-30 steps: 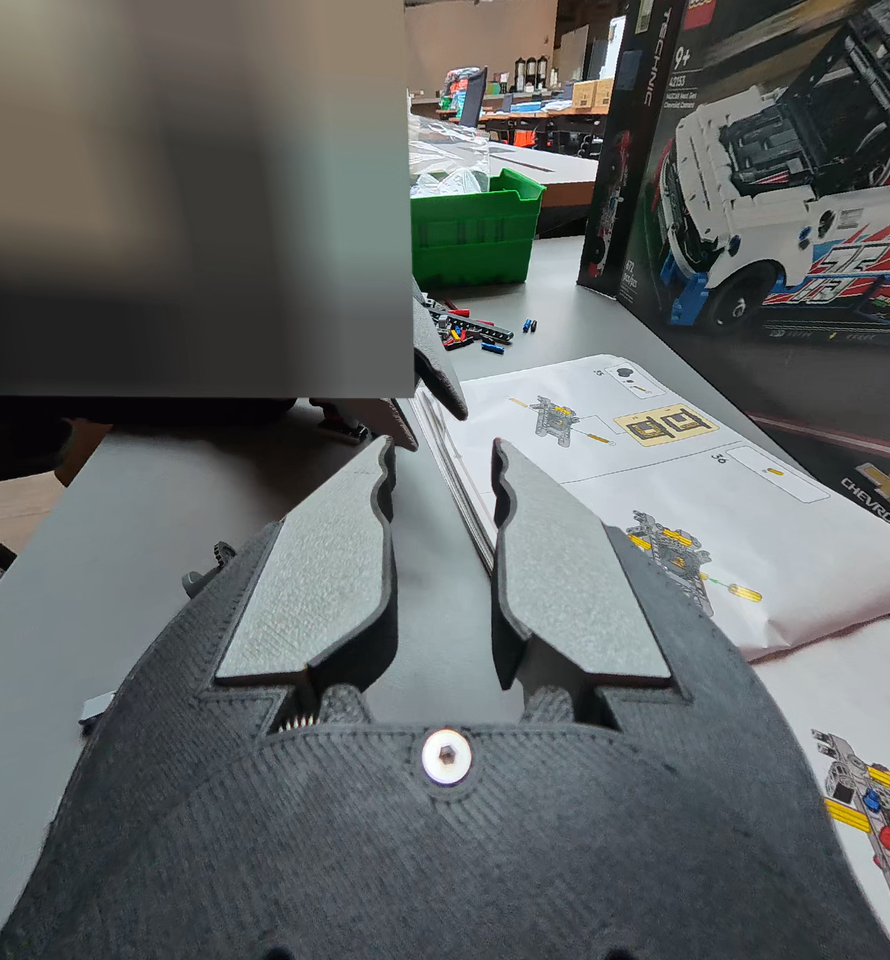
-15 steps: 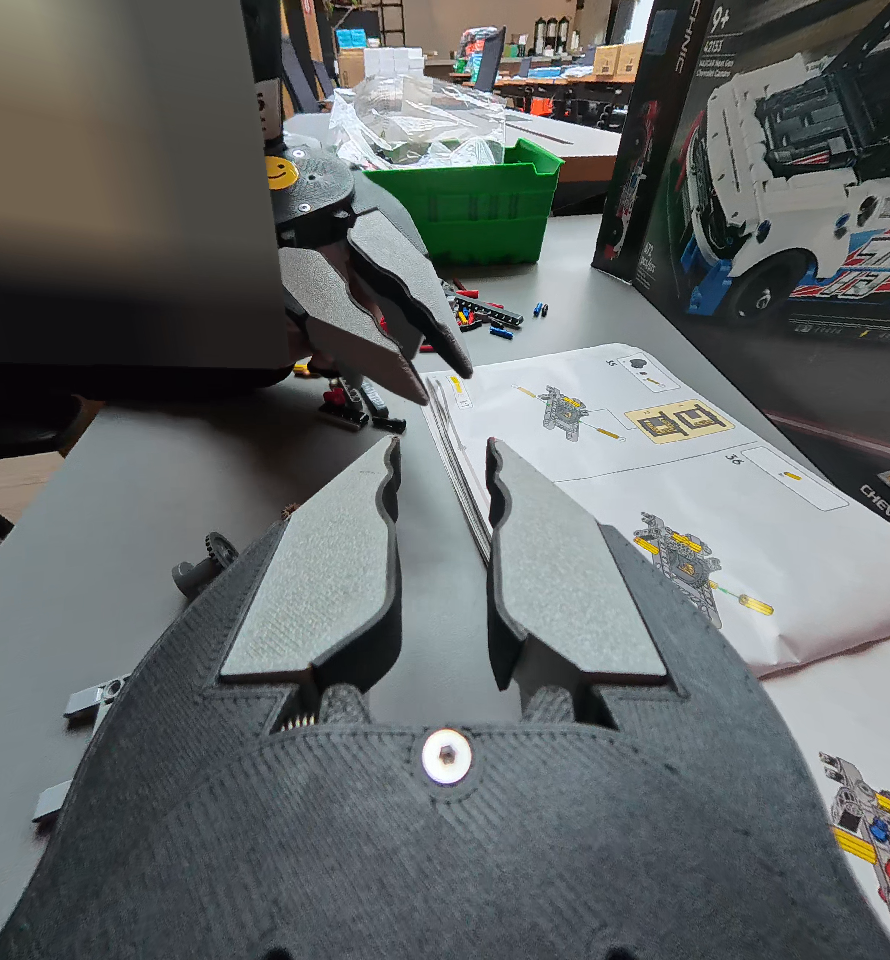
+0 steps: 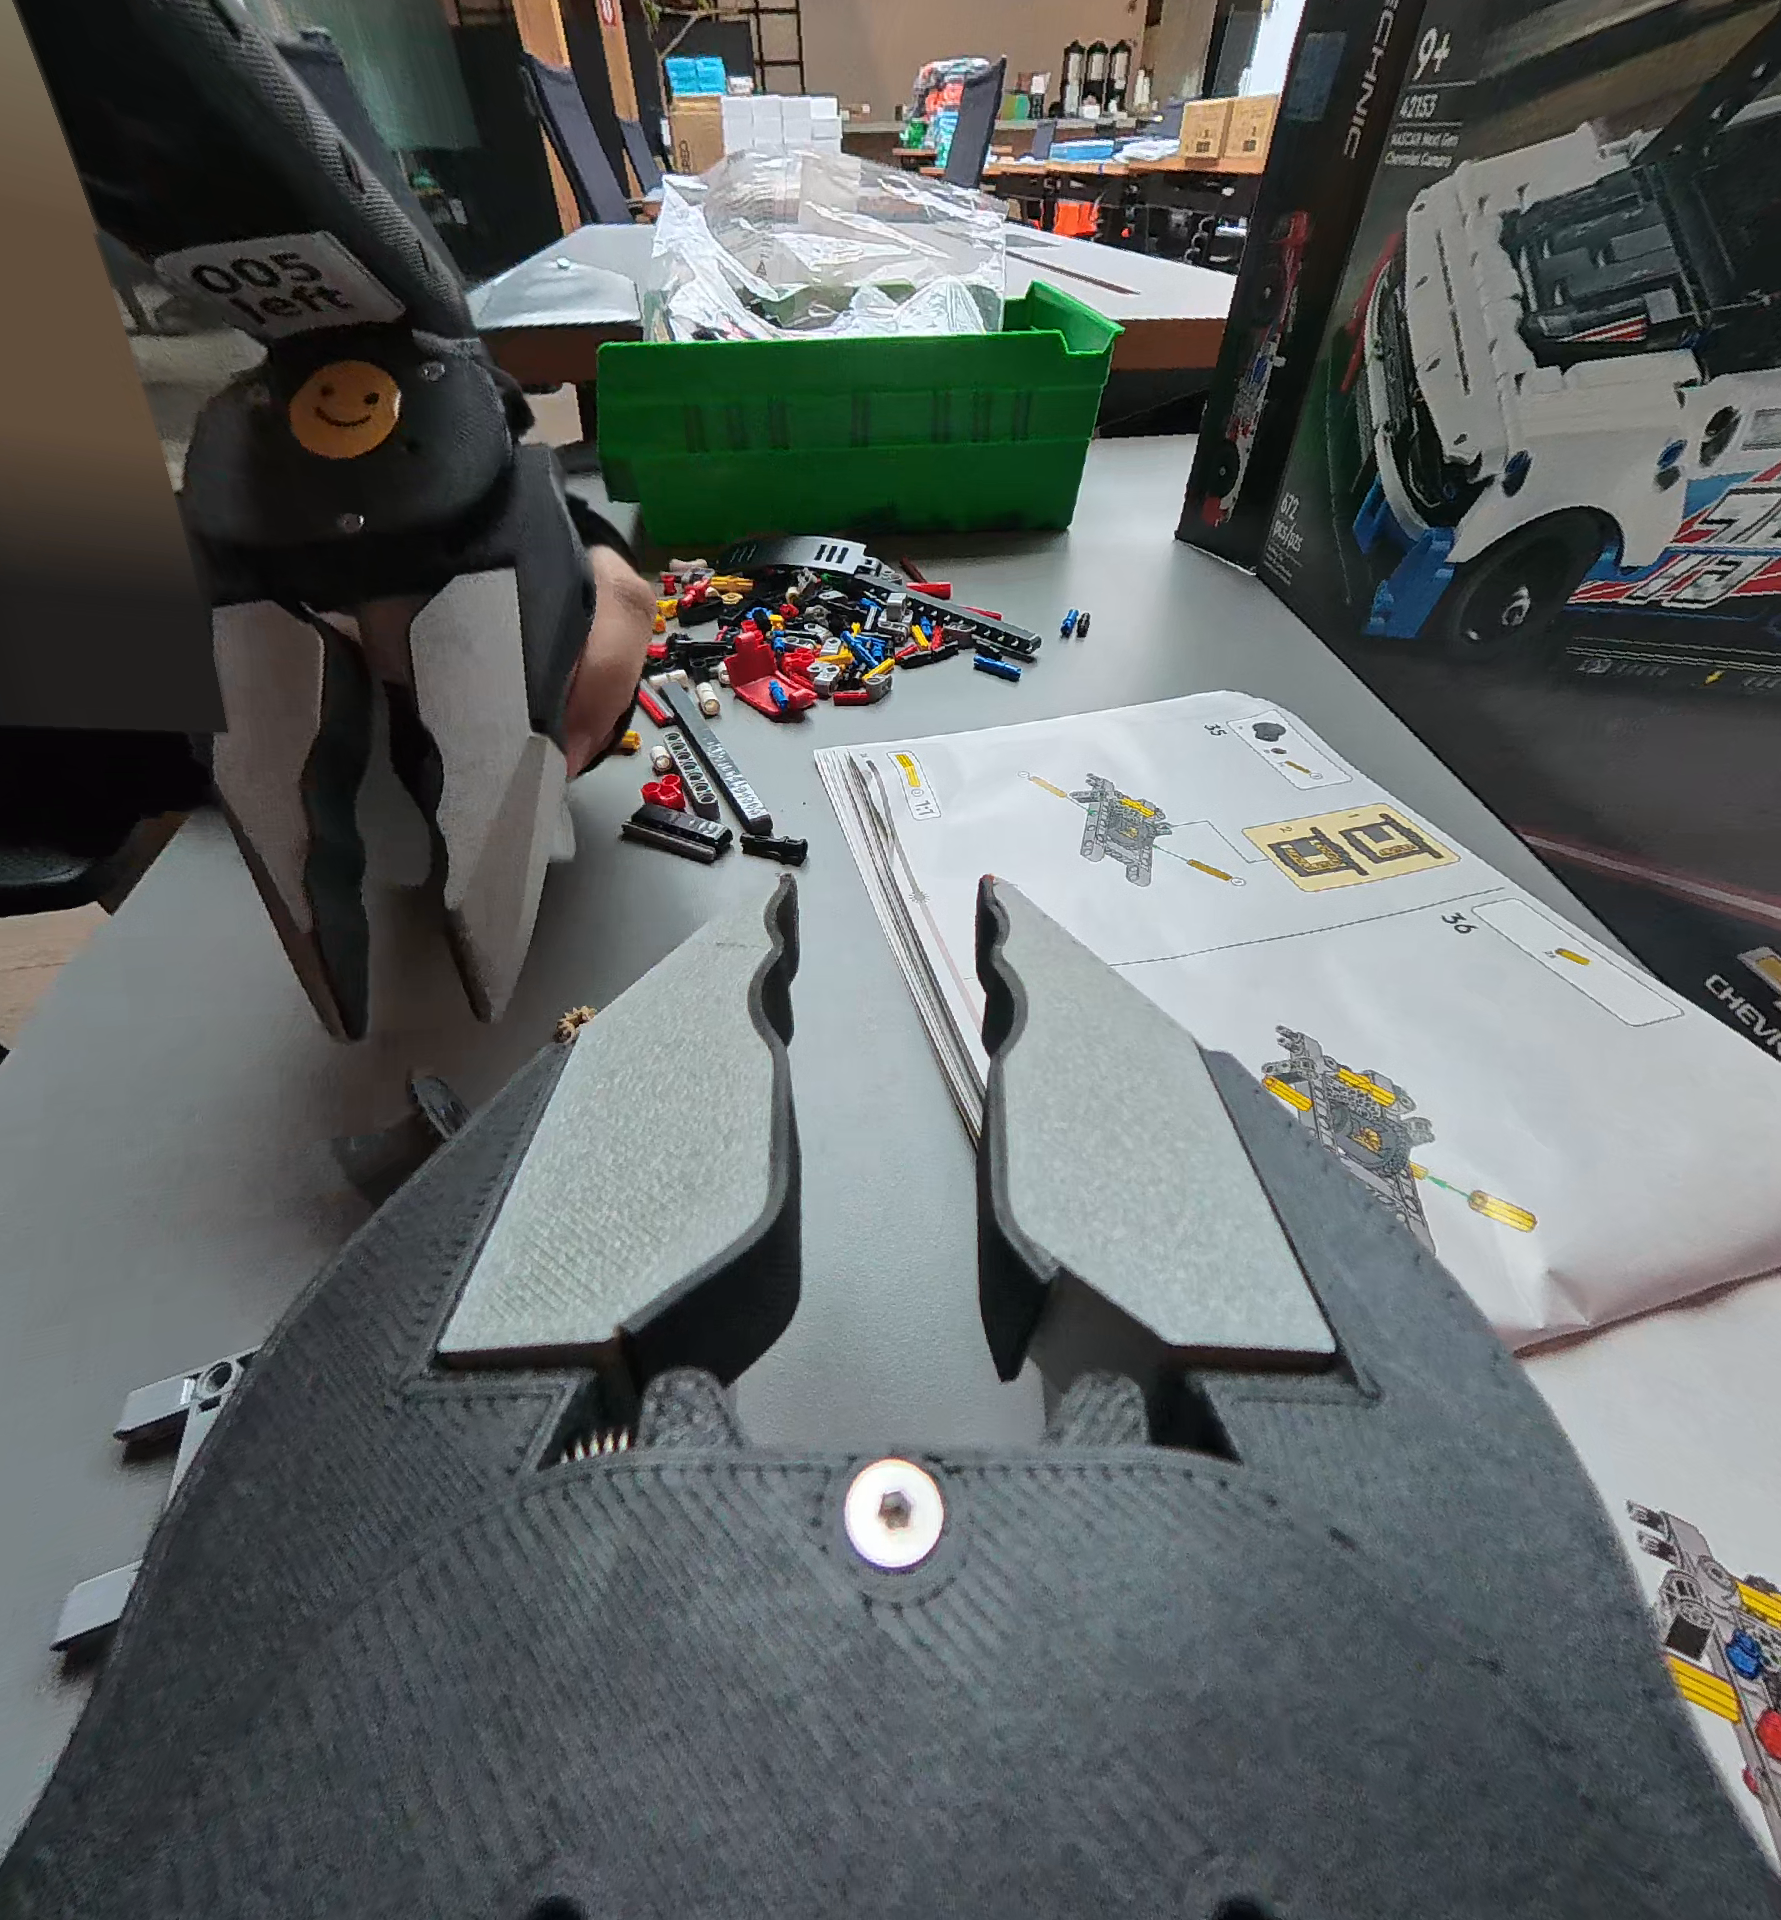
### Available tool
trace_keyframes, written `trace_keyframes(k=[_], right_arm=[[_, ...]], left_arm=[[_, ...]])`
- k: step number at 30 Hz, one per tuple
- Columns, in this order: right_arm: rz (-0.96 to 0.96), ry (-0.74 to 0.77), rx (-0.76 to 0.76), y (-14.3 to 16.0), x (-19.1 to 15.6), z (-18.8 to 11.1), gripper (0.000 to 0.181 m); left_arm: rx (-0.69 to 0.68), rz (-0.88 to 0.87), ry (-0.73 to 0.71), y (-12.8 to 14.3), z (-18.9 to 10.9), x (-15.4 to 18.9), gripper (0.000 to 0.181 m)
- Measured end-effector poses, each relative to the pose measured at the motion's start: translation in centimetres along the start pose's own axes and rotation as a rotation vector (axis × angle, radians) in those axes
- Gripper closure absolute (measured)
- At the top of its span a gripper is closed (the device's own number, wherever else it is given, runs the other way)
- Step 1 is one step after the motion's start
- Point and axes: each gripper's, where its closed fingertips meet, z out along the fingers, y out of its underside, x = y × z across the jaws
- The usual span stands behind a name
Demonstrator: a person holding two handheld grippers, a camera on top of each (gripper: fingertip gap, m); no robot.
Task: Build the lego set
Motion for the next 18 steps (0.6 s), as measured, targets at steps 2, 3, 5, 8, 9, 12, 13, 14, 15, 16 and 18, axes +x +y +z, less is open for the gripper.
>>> trace_keyframes(k=[2,3,5,8,9,12,13,14,15,16,18], right_arm=[[0.001,-0.001,-0.004,0.1,0.0,0.1,0.15],[0.004,-0.002,-0.006,0.1,0.0,0.1,0.15],[0.01,-0.003,-0.004,0.1,0.1,0.1,0.15],[0.015,-0.005,-0.003,0.1,0.1,0.1,0.15],[0.015,-0.006,-0.004,0.1,0.1,0.1,0.15],[0.013,-0.01,-0.008,0.1,0.0,0.1,0.15],[0.012,-0.012,-0.008,0.1,0.0,0.1,0.15],[0.011,-0.013,-0.009,0.1,-0.1,0.1,0.151],[0.011,-0.015,-0.008,0.1,-0.1,0.1,0.151],[0.011,-0.017,-0.008,0.1,-0.1,0.1,0.151],[0.008,-0.023,-0.01,0.1,-0.2,0.2,0.151]], left_arm=[[-0.027,-0.002,0.008,0.4,0.8,0.4,0.158],[-0.049,-0.004,0.007,0.7,1.2,0.4,0.158],[-0.089,-0.007,0.017,1.4,1.8,0.7,0.158],[-0.122,-0.002,0.008,2.0,2.2,0.6,0.161],[-0.13,0.003,0.008,2.2,2.3,0.6,0.164],[-0.146,0.024,-0.007,2.5,2.2,0.5,0.171],[-0.149,0.023,-0.014,2.6,2.1,0.3,0.171],[-0.151,0.019,-0.013,2.6,2.0,0.3,0.171],[-0.152,0.014,-0.014,2.7,1.9,0.2,0.171],[-0.154,0.01,-0.02,2.8,1.8,0.0,0.171],[-0.16,0.005,-0.034,3.0,1.5,-0.4,0.171]])
